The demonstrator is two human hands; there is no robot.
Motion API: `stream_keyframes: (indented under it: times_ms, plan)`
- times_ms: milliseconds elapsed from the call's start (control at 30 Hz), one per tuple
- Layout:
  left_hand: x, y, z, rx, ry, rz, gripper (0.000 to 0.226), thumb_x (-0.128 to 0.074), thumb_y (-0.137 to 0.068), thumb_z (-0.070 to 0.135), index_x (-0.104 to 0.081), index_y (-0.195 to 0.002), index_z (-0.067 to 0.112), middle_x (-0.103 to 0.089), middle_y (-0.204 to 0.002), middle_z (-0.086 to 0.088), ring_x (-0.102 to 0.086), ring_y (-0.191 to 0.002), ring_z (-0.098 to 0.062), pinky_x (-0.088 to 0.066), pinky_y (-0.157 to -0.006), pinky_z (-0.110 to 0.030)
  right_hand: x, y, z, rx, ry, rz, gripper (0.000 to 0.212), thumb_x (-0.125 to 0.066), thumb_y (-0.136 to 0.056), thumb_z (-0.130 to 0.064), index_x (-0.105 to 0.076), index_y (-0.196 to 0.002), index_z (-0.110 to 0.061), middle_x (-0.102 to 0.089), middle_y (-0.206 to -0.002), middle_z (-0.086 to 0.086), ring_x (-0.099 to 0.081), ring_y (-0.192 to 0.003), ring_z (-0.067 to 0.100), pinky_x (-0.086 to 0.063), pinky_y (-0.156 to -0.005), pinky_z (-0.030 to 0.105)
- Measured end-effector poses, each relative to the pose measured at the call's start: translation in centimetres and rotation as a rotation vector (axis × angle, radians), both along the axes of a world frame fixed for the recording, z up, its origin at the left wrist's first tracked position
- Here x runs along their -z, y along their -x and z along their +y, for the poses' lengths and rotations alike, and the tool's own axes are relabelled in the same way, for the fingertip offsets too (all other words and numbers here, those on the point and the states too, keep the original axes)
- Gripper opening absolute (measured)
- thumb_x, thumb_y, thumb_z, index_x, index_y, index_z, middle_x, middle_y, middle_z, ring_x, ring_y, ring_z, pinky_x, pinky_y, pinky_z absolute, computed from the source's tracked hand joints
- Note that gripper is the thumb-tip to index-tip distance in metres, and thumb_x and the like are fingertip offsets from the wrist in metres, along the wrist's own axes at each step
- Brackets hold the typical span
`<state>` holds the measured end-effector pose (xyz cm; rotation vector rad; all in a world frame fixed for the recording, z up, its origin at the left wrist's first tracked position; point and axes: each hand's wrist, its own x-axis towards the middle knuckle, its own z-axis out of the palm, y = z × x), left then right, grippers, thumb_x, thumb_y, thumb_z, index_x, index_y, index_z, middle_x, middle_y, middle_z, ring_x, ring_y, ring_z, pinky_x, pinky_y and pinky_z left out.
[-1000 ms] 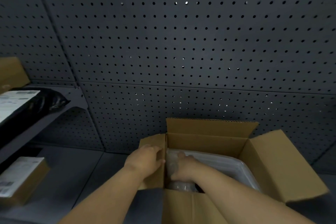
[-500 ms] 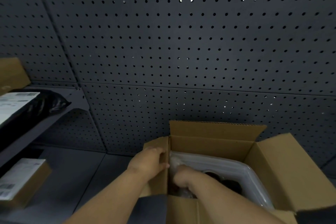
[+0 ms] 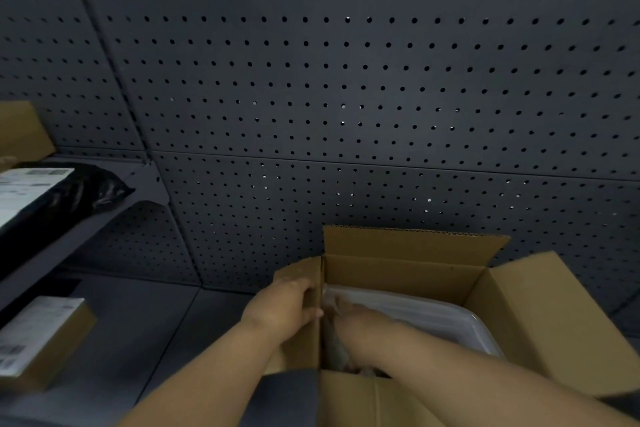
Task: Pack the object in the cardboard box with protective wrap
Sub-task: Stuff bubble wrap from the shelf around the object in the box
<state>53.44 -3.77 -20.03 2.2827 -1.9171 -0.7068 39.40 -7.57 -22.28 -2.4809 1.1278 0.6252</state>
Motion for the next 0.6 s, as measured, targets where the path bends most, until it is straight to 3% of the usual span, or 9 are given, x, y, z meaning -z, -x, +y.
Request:
stream_keyframes:
  times_ms: [100,333,467,600]
  plan:
    - [0.0,-0.1,-0.1,0.002,-0.006,-0.001,0.057,-0.056,-0.091,0.045,-0.039,-0.142,0.027,-0.046,-0.141,-0.003,-0.048,-0.123,-0.02,-0.045,-0.096,-0.03,1.3,0.6,-0.8,-0.031,0.065,-0.003,0.061,-0.053,-0.094,-0.016,-0.026,-0.148,-0.01,-0.025,-0.154,0.016,-0.035,-0.137,0.036,-0.035,-0.11,0.048]
    - [0.2,-0.1,0.0,0.005,-0.002,-0.008,0.057,-0.055,-0.091,0.046,-0.038,-0.142,0.028,-0.046,-0.142,-0.003,-0.048,-0.124,-0.019,-0.045,-0.099,-0.033,3.5,-0.4,-1.2,-0.068,0.041,0.104,0.059,-0.046,-0.098,-0.019,-0.019,-0.151,-0.011,-0.038,-0.148,0.014,-0.041,-0.132,0.031,-0.038,-0.104,0.039]
    - [-0.2,-0.1,-0.2,0.038,-0.017,-0.044,0.058,-0.055,-0.092,0.046,-0.037,-0.143,0.026,-0.047,-0.141,-0.004,-0.049,-0.123,-0.02,-0.045,-0.096,-0.03,2.1,0.7,-1.4,-0.259,0.084,0.114,0.058,-0.053,-0.095,-0.022,-0.031,-0.146,-0.006,-0.044,-0.141,0.019,-0.048,-0.122,0.035,-0.045,-0.095,0.039]
    - [-0.6,0.1,-0.5,0.062,-0.03,-0.064,0.059,-0.056,-0.091,0.044,-0.037,-0.143,0.025,-0.047,-0.141,-0.004,-0.048,-0.123,-0.02,-0.044,-0.095,-0.029,0.5,2.3,-2.9,-0.49,0.083,0.096,0.063,-0.058,-0.093,-0.024,-0.03,-0.149,-0.022,-0.031,-0.151,0.018,-0.04,-0.13,0.04,-0.044,-0.101,0.048]
